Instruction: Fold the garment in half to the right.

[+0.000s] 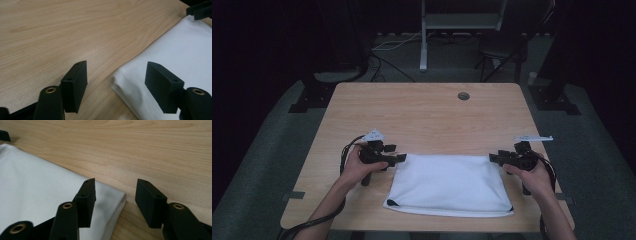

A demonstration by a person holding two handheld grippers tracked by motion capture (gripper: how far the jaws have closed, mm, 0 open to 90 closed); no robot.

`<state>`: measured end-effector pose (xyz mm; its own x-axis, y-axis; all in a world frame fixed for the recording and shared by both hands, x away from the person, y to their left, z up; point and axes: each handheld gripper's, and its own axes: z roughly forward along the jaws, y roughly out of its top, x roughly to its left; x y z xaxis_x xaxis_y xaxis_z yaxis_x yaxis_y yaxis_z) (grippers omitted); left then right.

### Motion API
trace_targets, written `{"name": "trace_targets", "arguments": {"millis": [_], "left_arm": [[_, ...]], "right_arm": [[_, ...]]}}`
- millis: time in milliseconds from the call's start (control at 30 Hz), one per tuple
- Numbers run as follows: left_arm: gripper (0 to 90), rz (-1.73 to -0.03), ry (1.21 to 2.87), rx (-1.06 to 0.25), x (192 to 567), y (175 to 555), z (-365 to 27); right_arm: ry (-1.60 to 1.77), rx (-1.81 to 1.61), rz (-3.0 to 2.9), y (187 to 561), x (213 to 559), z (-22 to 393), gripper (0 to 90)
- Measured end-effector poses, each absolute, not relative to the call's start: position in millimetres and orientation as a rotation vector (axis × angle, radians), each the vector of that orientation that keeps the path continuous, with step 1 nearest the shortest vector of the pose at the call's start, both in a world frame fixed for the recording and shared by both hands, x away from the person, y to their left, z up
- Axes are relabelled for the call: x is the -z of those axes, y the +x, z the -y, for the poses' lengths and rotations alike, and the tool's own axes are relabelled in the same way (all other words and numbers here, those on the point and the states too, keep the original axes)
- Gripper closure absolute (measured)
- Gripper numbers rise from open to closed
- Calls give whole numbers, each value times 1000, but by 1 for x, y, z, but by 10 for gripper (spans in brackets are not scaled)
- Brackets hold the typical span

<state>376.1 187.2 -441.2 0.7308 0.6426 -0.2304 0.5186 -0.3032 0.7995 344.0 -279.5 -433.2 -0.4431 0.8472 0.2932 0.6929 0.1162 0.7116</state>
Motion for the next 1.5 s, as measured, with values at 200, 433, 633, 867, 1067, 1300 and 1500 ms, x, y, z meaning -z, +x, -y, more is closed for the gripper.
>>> {"name": "trace_targets", "arguments": {"millis": [200,433,633,867,1067,1300,1500], "left_arm": [[486,-864,2035,-127,442,375,-183],[709,-862,2081,-121,441,374,-178],[830,-824,2122,-211,438,371,-172],[853,-851,2101,-296,432,374,-173],[852,-862,2061,-364,423,382,-176],[843,-914,2051,-406,421,399,-177],[832,-951,2042,-436,420,413,-180]], "right_arm": [[1512,-1209,-2251,346,438,275,638],[1471,-1200,-2274,345,440,271,835],[1453,-1218,-2268,349,437,266,862],[1441,-1252,-2215,361,429,259,865],[1427,-1253,-2184,372,421,252,865],[1440,-1233,-2152,397,417,244,863],[1474,-1230,-2123,417,418,239,860]]}}
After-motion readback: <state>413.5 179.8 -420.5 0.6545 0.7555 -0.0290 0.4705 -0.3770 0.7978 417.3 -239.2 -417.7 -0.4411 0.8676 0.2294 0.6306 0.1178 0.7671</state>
